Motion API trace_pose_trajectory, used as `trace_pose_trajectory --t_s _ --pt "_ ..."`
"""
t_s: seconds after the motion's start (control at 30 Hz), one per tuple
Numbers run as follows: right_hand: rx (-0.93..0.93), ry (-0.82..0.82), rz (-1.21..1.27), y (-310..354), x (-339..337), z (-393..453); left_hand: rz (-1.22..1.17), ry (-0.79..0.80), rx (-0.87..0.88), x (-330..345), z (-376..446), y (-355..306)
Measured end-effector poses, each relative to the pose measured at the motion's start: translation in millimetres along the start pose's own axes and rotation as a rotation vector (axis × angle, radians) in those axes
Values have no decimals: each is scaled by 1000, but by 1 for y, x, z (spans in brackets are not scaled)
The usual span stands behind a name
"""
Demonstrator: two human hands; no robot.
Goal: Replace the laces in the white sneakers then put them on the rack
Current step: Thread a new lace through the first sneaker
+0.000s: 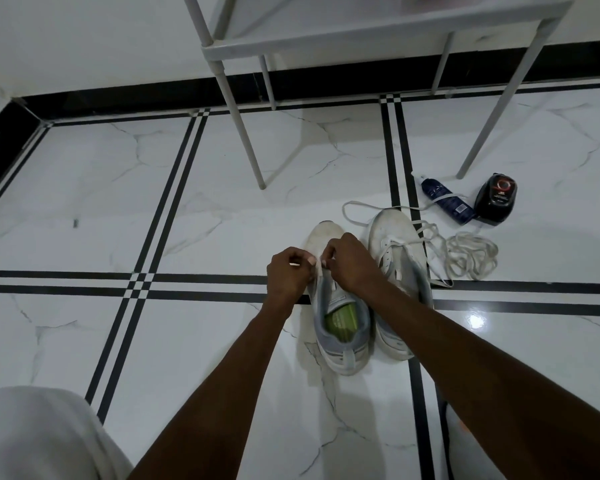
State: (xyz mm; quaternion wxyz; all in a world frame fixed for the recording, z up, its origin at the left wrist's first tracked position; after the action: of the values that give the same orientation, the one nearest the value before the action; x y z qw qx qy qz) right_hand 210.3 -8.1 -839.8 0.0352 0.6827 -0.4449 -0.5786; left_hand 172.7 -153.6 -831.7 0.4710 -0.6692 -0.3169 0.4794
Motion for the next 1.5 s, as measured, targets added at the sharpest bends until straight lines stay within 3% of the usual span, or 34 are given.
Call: trace_pose_trajectory --t_s 0.1,0.17,0.23,0.27,0.33,0.4,0.5,0.57,0.63,0.7,0.8,0.87,0.93,1.1,1.2,1.33,1.5 --pt "34 11 -16 -10 -1 6 -113 -179 -53 -24 13 -7" --pt "63 5 0 -16 -4 9 -180 -445 -117 -65 27 -6" --pt "53 7 -4 -16 -6 9 -53 -707 -132 -112 35 -2" --pt "43 13 -7 -14 -6 7 63 -755 -116 -125 35 -2" --pt "26 34 -15 -10 -4 6 341 -651 -11 -118 29 -7" --pt "14 39 -29 -7 -3 8 537 -394 168 -80 20 -12" --pt "-6 46 -47 1 -4 8 676 33 372 -20 10 -11" --pt "-19 59 -62 4 -2 8 687 138 345 -9 9 -5" --pt "-3 61 -66 4 -2 6 683 104 331 -10 8 -8" --pt "25 65 -53 -2 -4 4 652 -45 310 -24 8 -16" --pt "29 79 6 -6 -8 2 391 -597 105 -89 17 -23" --pt "22 94 15 -5 -10 1 402 -831 -36 -131 22 -21" --pt "39 103 2 -3 -12 1 548 -755 -82 -136 25 -19" --pt "29 116 -33 3 -9 3 695 -59 322 -39 12 -11" --pt "8 111 -61 6 -7 2 715 165 355 -11 6 -4" --pt "25 107 -60 2 -10 1 655 34 314 -19 9 -7" --pt "37 126 -54 3 -12 -1 392 -381 101 -63 17 -11"
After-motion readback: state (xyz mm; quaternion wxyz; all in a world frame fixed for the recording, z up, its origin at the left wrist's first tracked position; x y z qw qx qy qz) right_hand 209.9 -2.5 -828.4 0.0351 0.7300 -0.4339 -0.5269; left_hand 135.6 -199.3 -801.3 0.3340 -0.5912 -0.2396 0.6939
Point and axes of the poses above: each hand's wrist, its own z-axis towards the middle knuckle, its own x-axis out of the palm, y = z × x, the point moved 4 cm from there along z, towards the middle knuckle, and after that the axes turned 13 degrees about x, right-handed, at the moved point
